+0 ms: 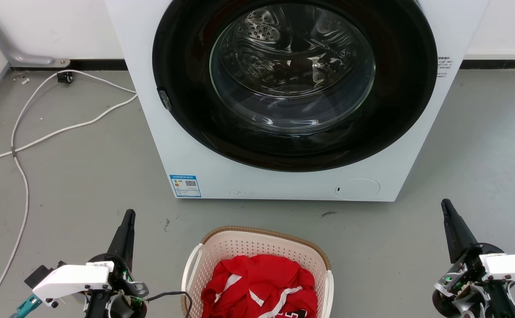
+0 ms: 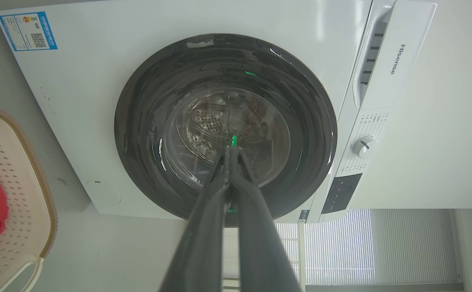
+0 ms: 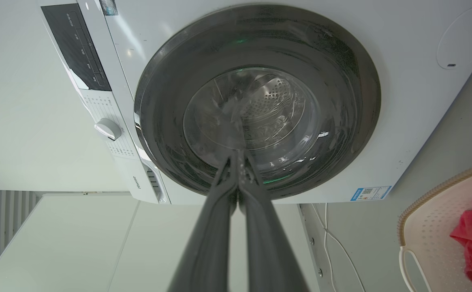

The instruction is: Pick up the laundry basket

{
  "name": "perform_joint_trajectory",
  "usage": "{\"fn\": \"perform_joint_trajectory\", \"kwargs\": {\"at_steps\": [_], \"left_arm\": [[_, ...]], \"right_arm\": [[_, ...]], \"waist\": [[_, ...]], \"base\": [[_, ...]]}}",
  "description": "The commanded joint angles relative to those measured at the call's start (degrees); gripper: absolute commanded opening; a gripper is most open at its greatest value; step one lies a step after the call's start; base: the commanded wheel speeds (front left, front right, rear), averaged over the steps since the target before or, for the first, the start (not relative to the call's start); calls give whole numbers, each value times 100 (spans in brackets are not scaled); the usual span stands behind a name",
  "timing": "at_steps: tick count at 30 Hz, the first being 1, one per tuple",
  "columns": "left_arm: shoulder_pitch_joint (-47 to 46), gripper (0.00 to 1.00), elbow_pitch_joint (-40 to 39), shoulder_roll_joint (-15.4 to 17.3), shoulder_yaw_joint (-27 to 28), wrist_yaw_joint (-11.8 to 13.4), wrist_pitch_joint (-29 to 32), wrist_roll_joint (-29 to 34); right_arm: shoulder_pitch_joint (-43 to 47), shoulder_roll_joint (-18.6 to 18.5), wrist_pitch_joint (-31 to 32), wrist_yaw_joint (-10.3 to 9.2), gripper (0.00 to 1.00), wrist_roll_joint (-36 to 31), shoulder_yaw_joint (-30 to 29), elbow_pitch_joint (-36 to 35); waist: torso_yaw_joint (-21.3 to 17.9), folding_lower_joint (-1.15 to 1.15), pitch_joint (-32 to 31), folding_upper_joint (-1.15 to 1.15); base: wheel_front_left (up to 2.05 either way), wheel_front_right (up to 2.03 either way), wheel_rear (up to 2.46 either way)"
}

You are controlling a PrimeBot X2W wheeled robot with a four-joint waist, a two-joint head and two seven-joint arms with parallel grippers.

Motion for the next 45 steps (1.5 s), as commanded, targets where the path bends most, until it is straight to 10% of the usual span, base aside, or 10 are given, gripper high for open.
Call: {"fn": "perform_joint_trajectory", "kwargs": {"at_steps": [1, 27, 28, 45], "left_arm": [[-48, 0, 0, -8, 18, -27, 13, -9], [-47, 0, -1, -8, 17, -27, 12, -9], [0, 100, 0, 0, 0, 0, 0, 0], [116, 100, -273, -7, -48, 78, -390, 1040]], "right_arm": [[-68, 25, 15, -2, 0, -19, -10, 6], [-69, 33, 23, -2, 0, -35, -20, 6], [-1, 7, 11, 0, 100, -1, -12, 1], [183, 15, -376, -1, 100, -1201, -48, -258]], "waist": [[0, 0, 0, 0], [0, 0, 0, 0], [0, 0, 0, 0], [-8, 1, 19, 0]], "base": [[0, 0, 0], [0, 0, 0], [0, 0, 0], [0, 0, 0]]}}
